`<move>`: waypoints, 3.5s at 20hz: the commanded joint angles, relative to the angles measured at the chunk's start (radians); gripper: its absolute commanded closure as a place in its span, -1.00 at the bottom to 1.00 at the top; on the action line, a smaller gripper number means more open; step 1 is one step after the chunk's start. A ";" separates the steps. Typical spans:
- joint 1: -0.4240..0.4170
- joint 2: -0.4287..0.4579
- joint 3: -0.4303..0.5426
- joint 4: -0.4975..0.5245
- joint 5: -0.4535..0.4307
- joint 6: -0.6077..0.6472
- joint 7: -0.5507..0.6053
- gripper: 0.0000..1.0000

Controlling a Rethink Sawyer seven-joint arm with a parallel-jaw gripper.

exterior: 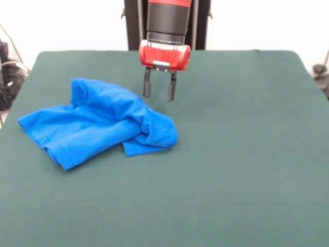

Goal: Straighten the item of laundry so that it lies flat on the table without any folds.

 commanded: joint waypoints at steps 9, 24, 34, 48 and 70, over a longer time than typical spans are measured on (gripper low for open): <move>0.220 0.009 -0.316 -0.050 0.224 0.266 0.078 -1.00; 0.046 -0.075 -0.279 -0.215 0.008 0.456 -0.015 -1.00; -0.038 -0.080 -0.177 -0.313 -0.083 0.532 -0.001 -1.00; -0.113 0.107 -0.061 -0.421 -0.151 0.372 0.094 -1.00; -0.121 0.259 0.034 -0.630 -0.174 0.396 0.046 -1.00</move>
